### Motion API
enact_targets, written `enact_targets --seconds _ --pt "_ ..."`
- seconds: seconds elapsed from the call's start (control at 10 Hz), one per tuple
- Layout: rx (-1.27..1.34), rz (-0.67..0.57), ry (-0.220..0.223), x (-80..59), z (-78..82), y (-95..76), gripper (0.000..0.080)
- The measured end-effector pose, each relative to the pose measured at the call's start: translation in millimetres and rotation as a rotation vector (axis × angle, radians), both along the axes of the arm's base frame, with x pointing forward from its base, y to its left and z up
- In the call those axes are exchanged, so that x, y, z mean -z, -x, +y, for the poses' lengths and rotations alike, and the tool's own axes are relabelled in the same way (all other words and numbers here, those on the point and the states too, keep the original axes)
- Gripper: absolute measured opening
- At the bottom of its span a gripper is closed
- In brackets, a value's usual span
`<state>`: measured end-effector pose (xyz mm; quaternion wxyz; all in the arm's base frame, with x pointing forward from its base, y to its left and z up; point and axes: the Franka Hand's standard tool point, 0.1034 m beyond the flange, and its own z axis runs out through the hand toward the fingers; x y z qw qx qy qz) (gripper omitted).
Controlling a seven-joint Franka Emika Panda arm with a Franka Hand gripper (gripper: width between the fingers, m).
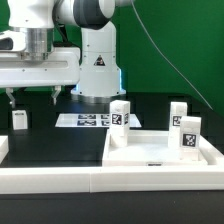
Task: Assemble square table
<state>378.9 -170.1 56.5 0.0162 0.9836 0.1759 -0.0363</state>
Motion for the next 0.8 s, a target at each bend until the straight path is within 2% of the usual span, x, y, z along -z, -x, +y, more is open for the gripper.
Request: enact_targets --seconds 0.2,0.3,0.4,0.6,0.8 --pt "0.001 0.003 0.006 1.4 -3.5 0.3 0.0649" --pt "-0.002 0.002 0.028 3.6 -21.9 2.9 0.0649" --pt "0.025 0.011 0.038 5.7 -33.5 3.8 0.0649" --pt "0.042 0.135 0.032 12.3 -15.4 0.9 0.0649" --pt "0.041 0.230 0.037 16.8 -11.7 -1.0 0.0649"
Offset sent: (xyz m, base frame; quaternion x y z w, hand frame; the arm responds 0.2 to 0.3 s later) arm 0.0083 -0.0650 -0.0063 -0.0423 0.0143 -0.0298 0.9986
